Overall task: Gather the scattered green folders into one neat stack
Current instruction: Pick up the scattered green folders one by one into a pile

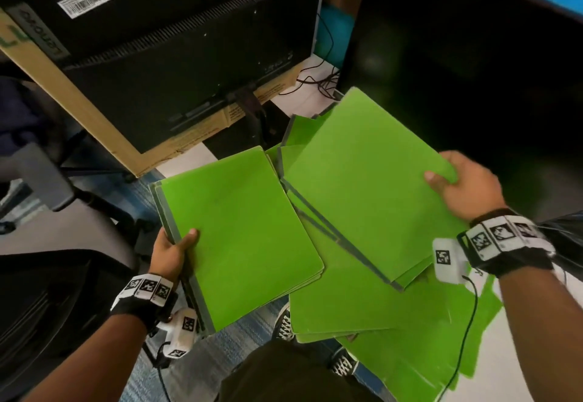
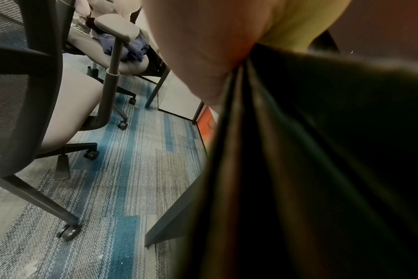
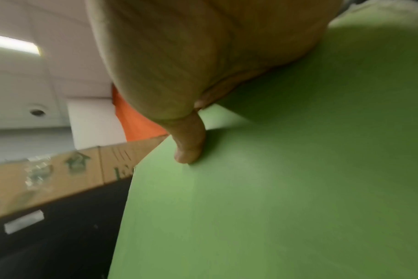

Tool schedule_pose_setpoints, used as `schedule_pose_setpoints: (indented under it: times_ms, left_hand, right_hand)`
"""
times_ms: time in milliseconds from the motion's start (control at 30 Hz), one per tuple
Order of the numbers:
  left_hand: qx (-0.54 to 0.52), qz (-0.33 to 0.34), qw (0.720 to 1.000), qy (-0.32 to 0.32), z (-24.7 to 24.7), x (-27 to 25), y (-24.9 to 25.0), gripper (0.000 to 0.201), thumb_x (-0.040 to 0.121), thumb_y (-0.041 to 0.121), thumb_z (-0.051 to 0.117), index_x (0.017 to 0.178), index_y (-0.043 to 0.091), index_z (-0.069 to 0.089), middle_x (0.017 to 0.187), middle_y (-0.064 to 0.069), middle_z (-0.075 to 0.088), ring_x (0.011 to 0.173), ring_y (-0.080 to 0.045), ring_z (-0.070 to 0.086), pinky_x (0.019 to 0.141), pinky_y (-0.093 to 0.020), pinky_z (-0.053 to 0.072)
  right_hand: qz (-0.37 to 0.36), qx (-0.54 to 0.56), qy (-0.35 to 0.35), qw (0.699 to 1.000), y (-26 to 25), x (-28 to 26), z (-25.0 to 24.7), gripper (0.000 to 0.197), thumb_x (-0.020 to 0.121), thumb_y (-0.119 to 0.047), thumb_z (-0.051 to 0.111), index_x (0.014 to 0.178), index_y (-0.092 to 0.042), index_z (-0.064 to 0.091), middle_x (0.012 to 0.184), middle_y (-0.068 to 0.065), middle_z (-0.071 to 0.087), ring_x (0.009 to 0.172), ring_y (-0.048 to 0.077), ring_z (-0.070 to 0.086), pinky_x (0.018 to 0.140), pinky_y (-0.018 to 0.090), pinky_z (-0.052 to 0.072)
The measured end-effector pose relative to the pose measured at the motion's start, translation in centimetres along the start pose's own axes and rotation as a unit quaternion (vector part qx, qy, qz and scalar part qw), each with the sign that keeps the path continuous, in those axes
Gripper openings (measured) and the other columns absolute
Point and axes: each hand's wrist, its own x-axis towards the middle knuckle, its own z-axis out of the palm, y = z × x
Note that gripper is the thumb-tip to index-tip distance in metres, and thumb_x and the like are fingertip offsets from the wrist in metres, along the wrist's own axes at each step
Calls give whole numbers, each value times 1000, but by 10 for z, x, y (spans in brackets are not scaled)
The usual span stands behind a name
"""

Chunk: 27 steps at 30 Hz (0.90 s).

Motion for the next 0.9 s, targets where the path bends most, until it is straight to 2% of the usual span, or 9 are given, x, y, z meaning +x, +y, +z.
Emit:
schedule_pose_setpoints:
  times_ms: [133,233,367,467,567,667,733,833,900]
  left_hand:
    - [3,-4,1000,-2,1,-3,6,38,88,1,63,124,6,53,117,-22,64,92,-31,65,89,-53,52]
    - [-5,7,1000,-4,4,-8,11,36,89,0,62,123,7,54,116,-21,65,92,-31,65,88,-50,53]
    - [-22,18,999,-25,8,-15,19,36,90,0,60,124,8,53,113,-15,68,96,-33,66,83,-47,55]
    - [-31,27,998,-43,13,-15,20,35,91,2,59,125,10,53,113,-14,68,93,-30,68,81,-47,56]
    - [-34,37,998,-40,18,-18,17,27,95,5,54,118,18,56,102,-6,69,83,-20,67,71,-35,59]
    - [-55,33,997,-32,14,-20,11,20,98,31,51,115,22,56,102,-5,64,89,-21,60,78,-32,54]
    - [-63,9,997,-40,10,-20,8,34,89,53,56,106,23,56,101,-8,59,92,-23,56,82,-37,48]
    - [2,36,998,-45,4,-22,9,28,90,17,64,115,9,54,101,-9,67,79,-14,68,67,-26,57]
    - [29,39,998,-33,-1,-23,8,39,85,6,69,120,4,52,106,-16,69,84,-24,69,70,-33,59]
  right_hand:
    - [-100,-1,75,992,-25,-18,-36,33,90,-33,60,119,-20,55,105,12,69,97,34,63,88,47,47]
    - [-86,124,62,987,-31,-17,-31,32,92,-22,59,121,-10,56,110,8,64,100,21,58,91,38,44]
    - [26,274,-75,958,-18,-16,58,36,90,-24,61,124,-15,58,120,7,64,113,22,58,101,46,42]
    - [122,273,-147,943,-22,-33,131,65,82,-45,64,137,-15,47,138,6,51,129,29,47,107,45,36]
    - [112,250,-170,947,-46,-52,169,62,91,-27,60,144,-6,34,144,8,42,136,29,38,110,35,30]
    - [58,217,-202,953,-70,-63,190,63,93,-26,57,147,-11,27,148,7,38,136,27,37,109,34,29]
    - [15,166,-210,963,-83,-66,203,67,93,-24,56,150,-15,21,153,8,31,139,27,32,113,36,27]
    - [-46,101,-221,969,-84,-56,205,58,94,-26,54,147,-18,31,152,8,31,138,27,32,113,35,27]
    - [-51,39,-143,988,-69,-39,193,46,91,-34,56,135,-22,49,143,7,41,131,27,39,106,37,33]
